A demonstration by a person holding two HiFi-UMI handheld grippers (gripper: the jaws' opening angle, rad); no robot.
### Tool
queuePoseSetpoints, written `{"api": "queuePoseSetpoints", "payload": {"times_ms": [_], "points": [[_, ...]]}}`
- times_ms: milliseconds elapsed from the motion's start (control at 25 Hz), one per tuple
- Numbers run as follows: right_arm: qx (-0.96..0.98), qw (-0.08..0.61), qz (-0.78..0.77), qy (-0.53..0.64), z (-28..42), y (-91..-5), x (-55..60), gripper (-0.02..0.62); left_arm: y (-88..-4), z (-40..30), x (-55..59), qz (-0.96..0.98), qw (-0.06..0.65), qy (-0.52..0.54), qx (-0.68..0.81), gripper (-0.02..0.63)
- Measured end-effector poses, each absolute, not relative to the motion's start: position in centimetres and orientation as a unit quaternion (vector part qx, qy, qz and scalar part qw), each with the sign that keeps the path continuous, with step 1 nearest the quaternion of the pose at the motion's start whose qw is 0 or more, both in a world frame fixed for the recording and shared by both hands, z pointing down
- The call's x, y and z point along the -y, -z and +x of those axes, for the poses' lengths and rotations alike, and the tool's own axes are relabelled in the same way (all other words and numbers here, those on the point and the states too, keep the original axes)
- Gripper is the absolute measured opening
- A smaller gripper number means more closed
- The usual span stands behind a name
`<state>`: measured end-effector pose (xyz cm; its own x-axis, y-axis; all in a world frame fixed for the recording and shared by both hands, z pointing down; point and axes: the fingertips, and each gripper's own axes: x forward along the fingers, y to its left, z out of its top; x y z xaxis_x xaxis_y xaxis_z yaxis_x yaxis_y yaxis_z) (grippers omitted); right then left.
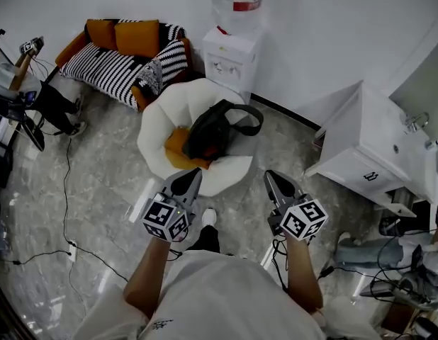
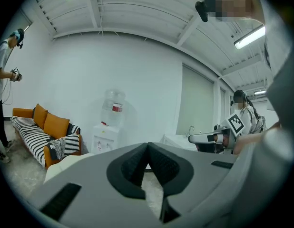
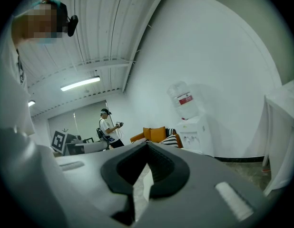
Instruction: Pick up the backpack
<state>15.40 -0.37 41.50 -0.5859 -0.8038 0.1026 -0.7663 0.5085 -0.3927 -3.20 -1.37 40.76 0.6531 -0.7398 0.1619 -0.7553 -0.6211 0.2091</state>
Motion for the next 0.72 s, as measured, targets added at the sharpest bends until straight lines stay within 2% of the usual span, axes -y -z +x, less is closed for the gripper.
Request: {"api": "queuePoseSetpoints", "payload": {"times_ms": [720], "points": [[-0.841,0.032,-0.503,0.199,12.8,-41.3,13.9,0.003,-41.9,-5.0,16.9,0.928,0.144,-0.038,0.341,-0.006]]}}
